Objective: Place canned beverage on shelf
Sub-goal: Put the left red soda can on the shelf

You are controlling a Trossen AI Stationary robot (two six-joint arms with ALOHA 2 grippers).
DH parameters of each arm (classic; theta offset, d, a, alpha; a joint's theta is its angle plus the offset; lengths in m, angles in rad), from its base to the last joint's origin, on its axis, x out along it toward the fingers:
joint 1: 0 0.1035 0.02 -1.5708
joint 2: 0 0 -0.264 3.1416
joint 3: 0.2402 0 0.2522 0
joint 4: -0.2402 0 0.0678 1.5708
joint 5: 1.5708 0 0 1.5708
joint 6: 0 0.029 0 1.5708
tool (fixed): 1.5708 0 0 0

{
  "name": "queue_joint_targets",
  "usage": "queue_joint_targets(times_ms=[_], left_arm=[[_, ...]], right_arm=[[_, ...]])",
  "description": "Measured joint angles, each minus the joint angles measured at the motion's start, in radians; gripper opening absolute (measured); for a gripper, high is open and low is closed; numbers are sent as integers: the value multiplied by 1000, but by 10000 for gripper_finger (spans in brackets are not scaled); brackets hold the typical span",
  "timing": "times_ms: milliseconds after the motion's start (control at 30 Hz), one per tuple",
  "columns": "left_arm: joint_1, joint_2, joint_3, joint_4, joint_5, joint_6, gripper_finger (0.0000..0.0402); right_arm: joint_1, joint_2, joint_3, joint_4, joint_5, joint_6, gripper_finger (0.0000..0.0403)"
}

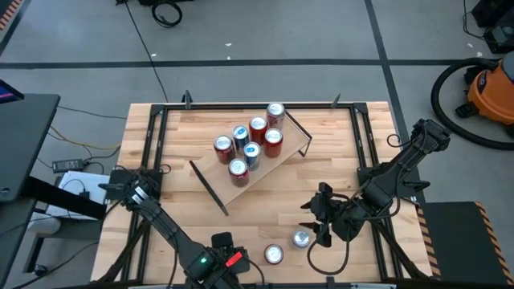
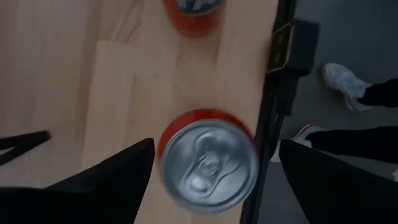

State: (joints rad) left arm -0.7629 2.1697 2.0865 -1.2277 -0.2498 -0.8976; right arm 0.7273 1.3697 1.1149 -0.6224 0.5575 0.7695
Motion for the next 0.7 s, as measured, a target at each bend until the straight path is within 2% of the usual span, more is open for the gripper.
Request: queue_joint_targets(times_ms=[700], left_arm=[[3,42,0,20,8,53,357]], right_arm=[[0,0,0,-3,23,12,262]])
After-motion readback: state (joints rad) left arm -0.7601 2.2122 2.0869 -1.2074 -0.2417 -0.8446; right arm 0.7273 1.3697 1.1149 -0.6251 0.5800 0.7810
